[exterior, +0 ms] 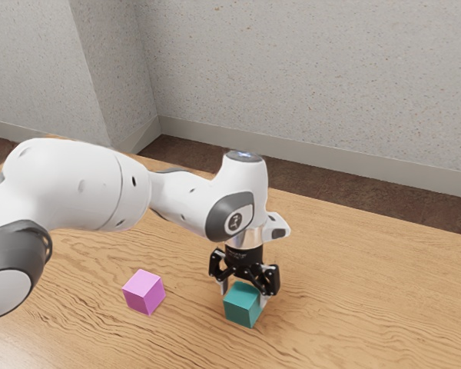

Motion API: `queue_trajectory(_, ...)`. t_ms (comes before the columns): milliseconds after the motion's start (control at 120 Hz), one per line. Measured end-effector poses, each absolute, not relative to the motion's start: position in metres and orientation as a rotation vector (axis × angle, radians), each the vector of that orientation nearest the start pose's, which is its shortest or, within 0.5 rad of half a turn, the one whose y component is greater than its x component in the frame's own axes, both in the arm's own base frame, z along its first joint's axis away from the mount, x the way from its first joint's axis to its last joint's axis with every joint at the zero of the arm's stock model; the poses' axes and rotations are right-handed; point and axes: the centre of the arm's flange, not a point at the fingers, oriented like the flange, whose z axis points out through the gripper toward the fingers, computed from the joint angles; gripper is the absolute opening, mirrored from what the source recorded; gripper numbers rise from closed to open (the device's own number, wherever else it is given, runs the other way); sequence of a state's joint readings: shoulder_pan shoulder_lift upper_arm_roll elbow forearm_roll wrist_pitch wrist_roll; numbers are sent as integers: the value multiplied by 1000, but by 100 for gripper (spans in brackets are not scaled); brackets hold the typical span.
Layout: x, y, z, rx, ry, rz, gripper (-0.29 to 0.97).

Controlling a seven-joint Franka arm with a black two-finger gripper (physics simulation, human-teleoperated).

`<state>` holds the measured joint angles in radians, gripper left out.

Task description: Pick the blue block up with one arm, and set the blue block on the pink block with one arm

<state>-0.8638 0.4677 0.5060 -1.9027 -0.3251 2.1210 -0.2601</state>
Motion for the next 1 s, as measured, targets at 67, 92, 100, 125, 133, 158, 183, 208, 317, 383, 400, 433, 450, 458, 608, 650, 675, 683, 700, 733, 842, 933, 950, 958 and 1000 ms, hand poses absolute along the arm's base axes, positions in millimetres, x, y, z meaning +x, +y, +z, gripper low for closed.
queue_trajectory(67, 558, -239, 256, -3097, -123, 291, 68)
queue_trajectory(92, 558, -239, 252, -3094, -127, 296, 68)
queue_trajectory(100, 558, -239, 251, -3093, -129, 298, 68)
queue_trajectory(125, 558, -239, 249, -3091, -133, 301, 68)
queue_trajectory(133, 558, -239, 248, -3090, -135, 302, 68)
queue_trajectory(158, 558, -239, 245, -3089, -139, 304, 68)
queue_trajectory(183, 558, -239, 243, -3088, -143, 306, 68)
queue_trajectory(208, 558, -239, 242, -3088, -147, 308, 68)
queue_trajectory(317, 558, -241, 241, -3093, -159, 304, 52)
queue_trajectory(383, 558, -242, 241, -3094, -164, 301, 50)
queue_trajectory(400, 558, -242, 241, -3094, -165, 300, 50)
queue_trajectory(433, 559, -243, 242, -3094, -165, 297, 51)
queue_trajectory(450, 559, -243, 243, -3095, -165, 295, 50)
queue_trajectory(458, 559, -243, 243, -3095, -165, 294, 50)
queue_trajectory(608, 560, -243, 250, -3097, -164, 275, 46)
queue_trajectory(650, 561, -243, 252, -3097, -162, 269, 44)
queue_trajectory(675, 561, -243, 253, -3097, -161, 267, 43)
queue_trajectory(683, 561, -243, 253, -3096, -160, 266, 42)
queue_trajectory(700, 561, -243, 254, -3096, -159, 264, 42)
queue_trajectory(733, 561, -243, 255, -3095, -155, 260, 38)
queue_trajectory(842, 561, -246, 269, -3090, -123, 224, 37)
queue_trajectory(933, 563, -241, 291, -3085, -116, 170, 38)
queue_trajectory(950, 563, -239, 295, -3085, -117, 166, 38)
queue_trajectory(958, 563, -238, 297, -3085, -117, 163, 38)
queue_trajectory(1000, 565, -231, 307, -3085, -118, 155, 38)
